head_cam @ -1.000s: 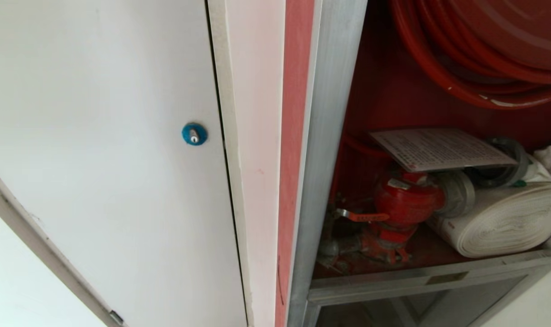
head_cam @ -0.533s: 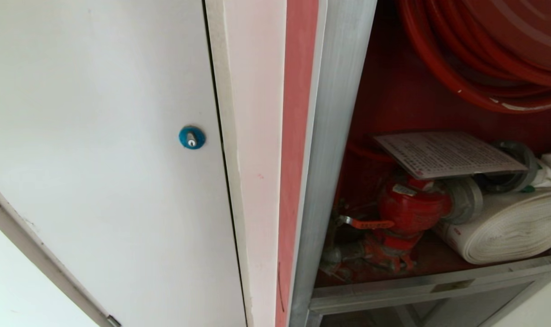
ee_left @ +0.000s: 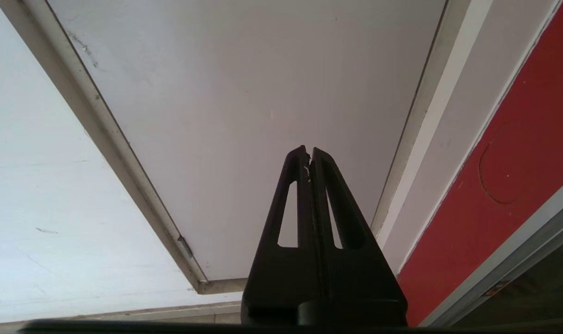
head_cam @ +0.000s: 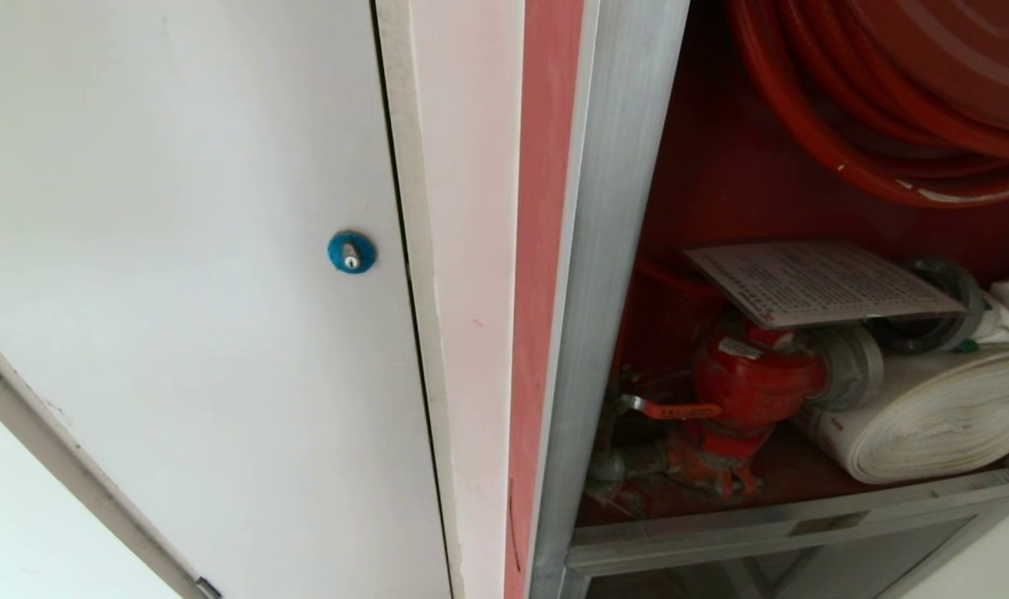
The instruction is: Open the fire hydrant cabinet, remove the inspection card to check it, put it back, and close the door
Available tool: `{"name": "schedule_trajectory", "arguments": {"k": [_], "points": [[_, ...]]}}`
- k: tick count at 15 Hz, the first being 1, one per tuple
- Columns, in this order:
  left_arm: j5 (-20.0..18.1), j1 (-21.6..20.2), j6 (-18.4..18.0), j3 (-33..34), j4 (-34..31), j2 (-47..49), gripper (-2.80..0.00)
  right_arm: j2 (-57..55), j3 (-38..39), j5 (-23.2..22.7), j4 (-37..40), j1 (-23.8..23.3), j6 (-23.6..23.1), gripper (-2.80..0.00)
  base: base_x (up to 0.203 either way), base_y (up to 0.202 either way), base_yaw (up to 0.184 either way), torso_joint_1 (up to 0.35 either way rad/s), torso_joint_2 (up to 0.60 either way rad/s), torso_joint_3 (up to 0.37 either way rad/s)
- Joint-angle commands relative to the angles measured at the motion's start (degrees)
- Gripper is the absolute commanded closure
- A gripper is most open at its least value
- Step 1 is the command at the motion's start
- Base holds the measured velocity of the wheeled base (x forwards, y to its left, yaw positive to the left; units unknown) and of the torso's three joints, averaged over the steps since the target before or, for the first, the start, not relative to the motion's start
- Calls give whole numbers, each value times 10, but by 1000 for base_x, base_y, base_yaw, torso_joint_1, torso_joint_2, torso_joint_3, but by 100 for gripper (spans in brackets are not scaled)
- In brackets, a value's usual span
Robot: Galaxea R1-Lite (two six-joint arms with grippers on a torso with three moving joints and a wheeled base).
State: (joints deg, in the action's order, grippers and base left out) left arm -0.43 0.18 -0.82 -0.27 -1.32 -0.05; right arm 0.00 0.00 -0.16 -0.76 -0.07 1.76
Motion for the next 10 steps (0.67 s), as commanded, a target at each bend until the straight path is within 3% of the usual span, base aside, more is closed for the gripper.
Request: {"name": "schedule_trajectory", "arguments": {"k": [1, 10], "points": [[0, 0, 0, 0, 0, 0, 0, -1, 2, 0, 0, 0, 0, 0, 0, 0, 0, 0, 0, 0], [0, 0, -1, 0, 0, 0, 0, -1, 2, 1, 0, 0, 4, 0, 0, 0, 0, 0, 0, 0]]}}
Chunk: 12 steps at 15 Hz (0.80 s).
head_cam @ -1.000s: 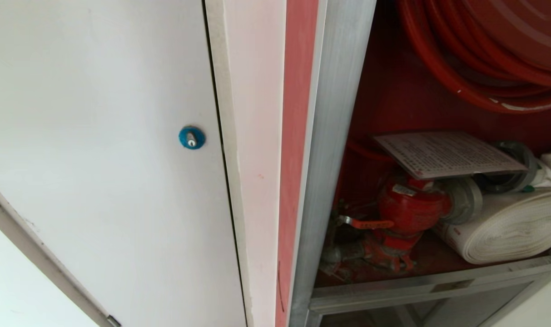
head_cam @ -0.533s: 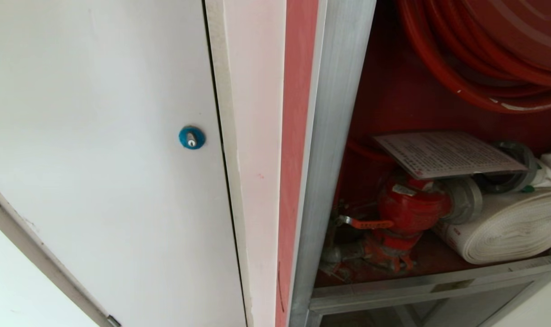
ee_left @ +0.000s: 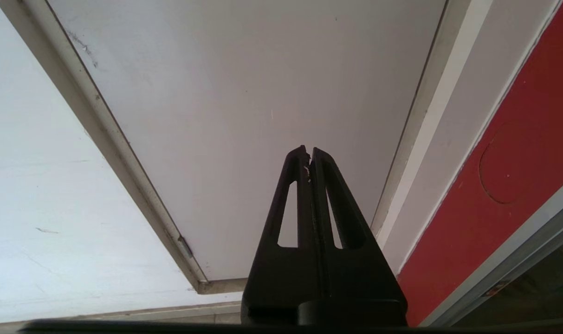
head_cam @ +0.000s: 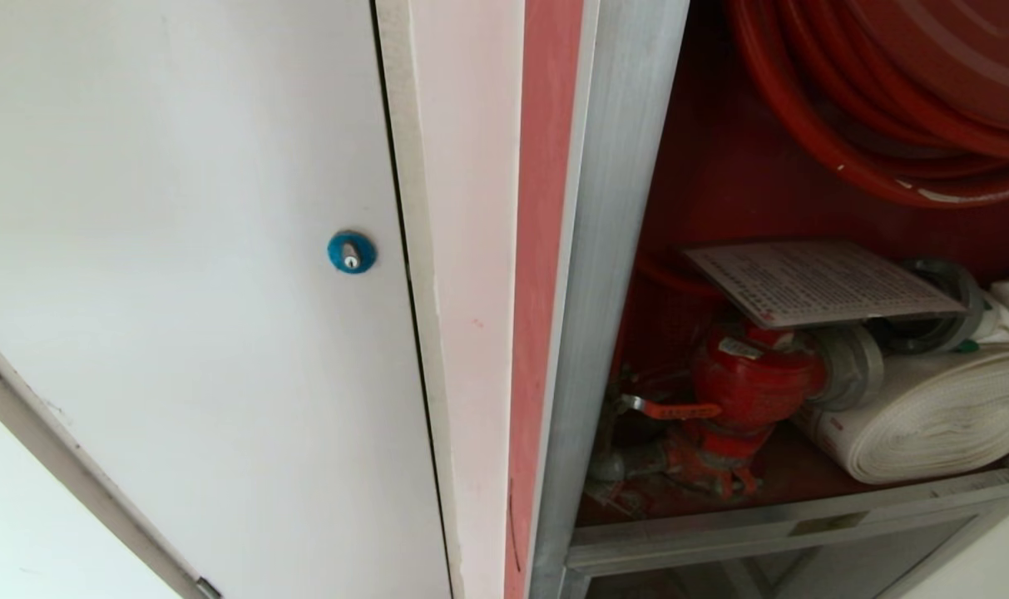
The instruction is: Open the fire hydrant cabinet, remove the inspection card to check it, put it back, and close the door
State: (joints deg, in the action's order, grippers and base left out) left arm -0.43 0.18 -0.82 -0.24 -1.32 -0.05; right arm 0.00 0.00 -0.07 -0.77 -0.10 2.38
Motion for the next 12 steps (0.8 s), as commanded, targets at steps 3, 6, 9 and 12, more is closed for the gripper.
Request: {"name": "schedule_trajectory", "arguments": {"k": [3, 6, 9, 12], "points": [[0, 0, 0, 0, 0, 0, 0, -1, 2, 4, -1, 0, 9, 0, 0, 0, 0, 0, 0, 0], [0, 0, 0, 0, 0, 0, 0, -1, 2, 4, -1, 0, 9, 0, 0, 0, 0, 0, 0, 0], [0, 0, 0, 0, 0, 0, 0, -1, 2, 4, -1, 1, 9, 0, 0, 0, 0, 0, 0, 0], [0, 0, 0, 1, 0, 0, 0, -2, 1, 4, 0, 1, 9, 0, 0, 0, 0, 0, 0, 0]]}}
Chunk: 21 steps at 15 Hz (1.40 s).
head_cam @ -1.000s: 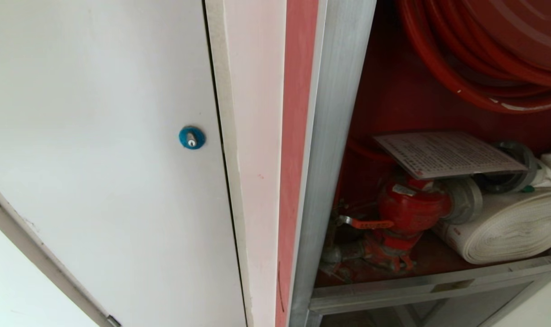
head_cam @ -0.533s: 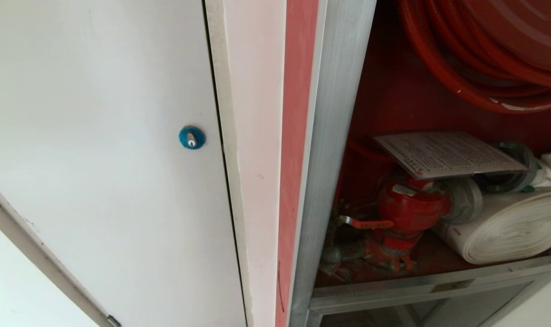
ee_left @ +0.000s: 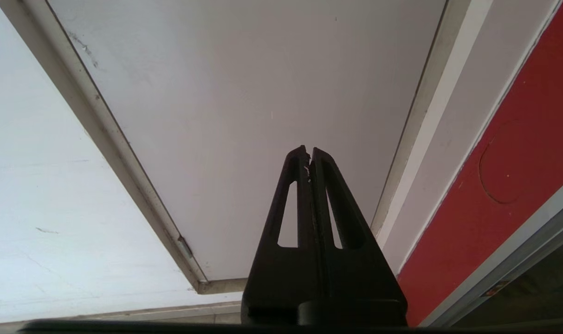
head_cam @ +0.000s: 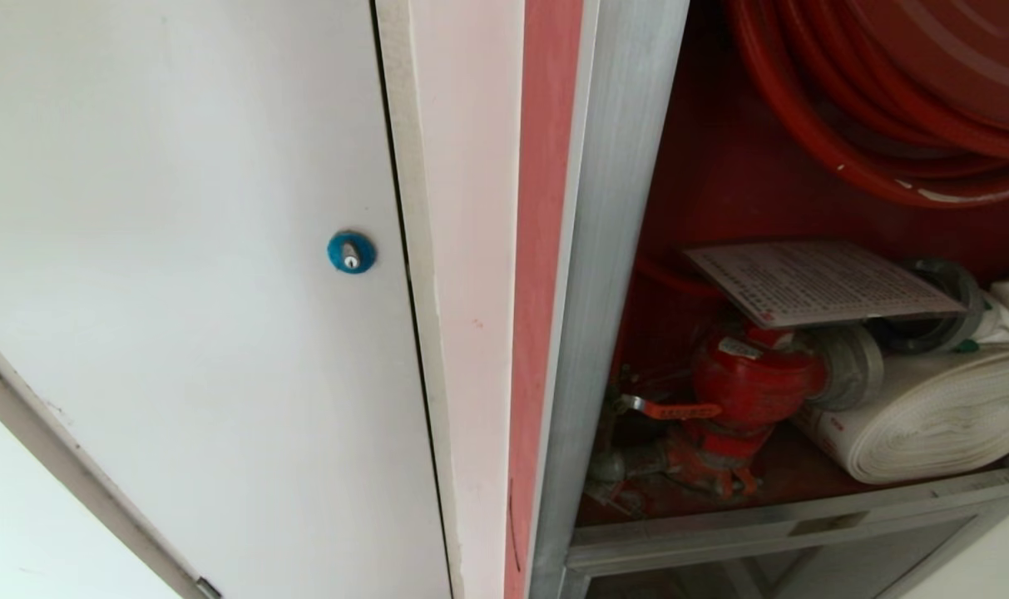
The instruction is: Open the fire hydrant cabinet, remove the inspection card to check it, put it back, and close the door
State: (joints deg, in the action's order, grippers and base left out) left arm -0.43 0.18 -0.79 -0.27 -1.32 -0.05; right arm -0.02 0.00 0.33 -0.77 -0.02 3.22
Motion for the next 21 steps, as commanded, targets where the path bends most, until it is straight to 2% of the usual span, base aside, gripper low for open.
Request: {"name": "schedule_trajectory", "arguments": {"k": [1, 5, 10, 12, 13, 16, 19, 21], "points": [[0, 0, 0, 0, 0, 0, 0, -1, 1, 0, -1, 0, 1, 0, 0, 0, 0, 0, 0, 0], [0, 0, 0, 0, 0, 0, 0, -1, -19, 15, 1, -1, 0, 0, 0, 0, 0, 0, 0, 0], [0, 0, -1, 0, 0, 0, 0, -71, -132, 15, 21, -1, -4, 0, 0, 0, 0, 0, 0, 0], [0, 0, 0, 0, 0, 0, 0, -121, -179, 16, 22, -1, -24, 0, 0, 0, 0, 0, 0, 0], [0, 0, 0, 0, 0, 0, 0, -150, -196, 17, 21, -1, -59, 0, 0, 0, 0, 0, 0, 0], [0, 0, 0, 0, 0, 0, 0, -217, -238, 19, 23, -1, -209, 0, 0, 0, 0, 0, 0, 0], [0, 0, 0, 0, 0, 0, 0, -293, -284, 21, 30, -1, -334, 0, 0, 0, 0, 0, 0, 0], [0, 0, -1, 0, 0, 0, 0, -339, -335, 45, 68, -1, -434, 0, 0, 0, 0, 0, 0, 0]]}}
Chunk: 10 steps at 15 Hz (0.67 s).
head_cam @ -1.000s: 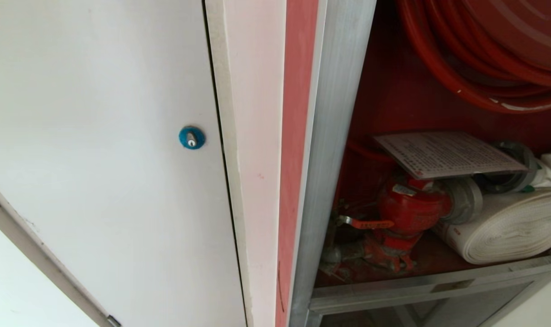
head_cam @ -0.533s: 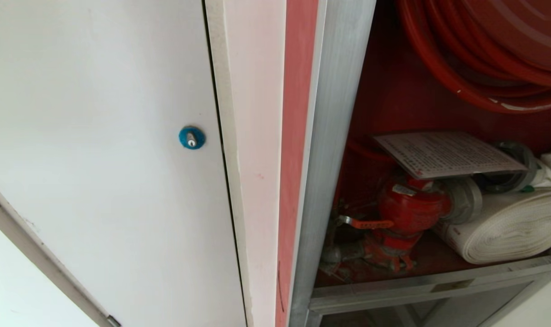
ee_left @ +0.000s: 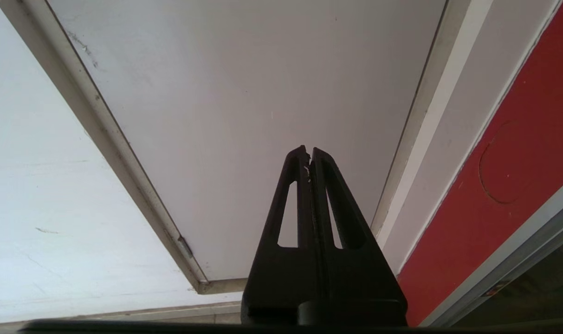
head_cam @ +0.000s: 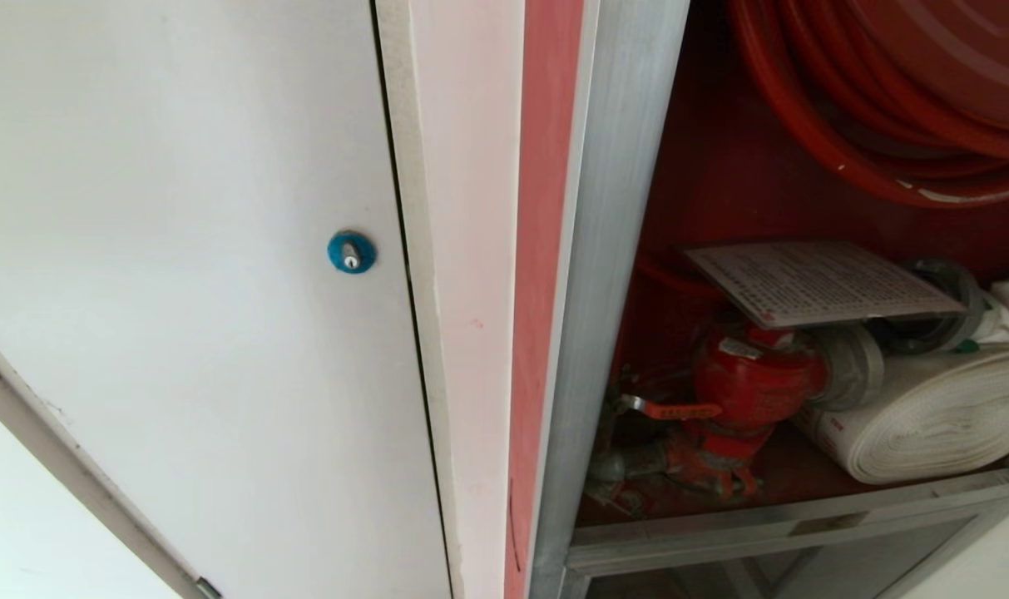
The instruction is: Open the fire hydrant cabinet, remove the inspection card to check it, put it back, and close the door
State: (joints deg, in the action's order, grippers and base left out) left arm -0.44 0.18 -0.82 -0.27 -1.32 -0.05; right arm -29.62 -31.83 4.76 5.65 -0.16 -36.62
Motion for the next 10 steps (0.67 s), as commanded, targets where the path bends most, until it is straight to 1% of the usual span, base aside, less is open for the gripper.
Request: {"name": "schedule_trajectory", "arguments": {"k": [1, 2, 3, 5, 6, 7, 8, 9, 10], "points": [[0, 0, -1, 0, 0, 0, 0, -57, -40, 21, 33, 0, -89, 0, 0, 0, 0, 0, 0, 0], [0, 0, 0, 0, 0, 0, 0, -66, -56, 34, 58, 0, -145, 0, 0, 0, 0, 0, 0, 0], [0, 0, 0, 0, 0, 0, 0, -73, -67, 46, 73, 0, -192, 0, 0, 0, 0, 0, 0, 0], [0, 0, 0, 0, 0, 0, 0, -81, -83, 57, 80, 0, -300, 0, 0, 0, 0, 0, 0, 0], [0, 0, 0, 0, 0, 0, 0, -85, -95, 60, 81, 0, -339, 0, 0, 0, 0, 0, 0, 0], [0, 0, 0, 0, 0, 0, 0, -89, -105, 59, 81, 0, -361, 0, 0, 0, 0, 0, 0, 0], [0, 0, 0, 0, 0, 0, 0, -94, -129, 56, 80, 0, -403, 0, 0, 0, 0, 0, 0, 0], [0, 0, 0, 0, 0, 0, 0, -96, -145, 52, 82, 0, -419, 0, 0, 0, 0, 0, 0, 0], [0, 0, 0, 0, 0, 0, 0, -97, -145, 34, 80, 0, -422, -280, 0, 0, 0, 0, 0, 0]]}}
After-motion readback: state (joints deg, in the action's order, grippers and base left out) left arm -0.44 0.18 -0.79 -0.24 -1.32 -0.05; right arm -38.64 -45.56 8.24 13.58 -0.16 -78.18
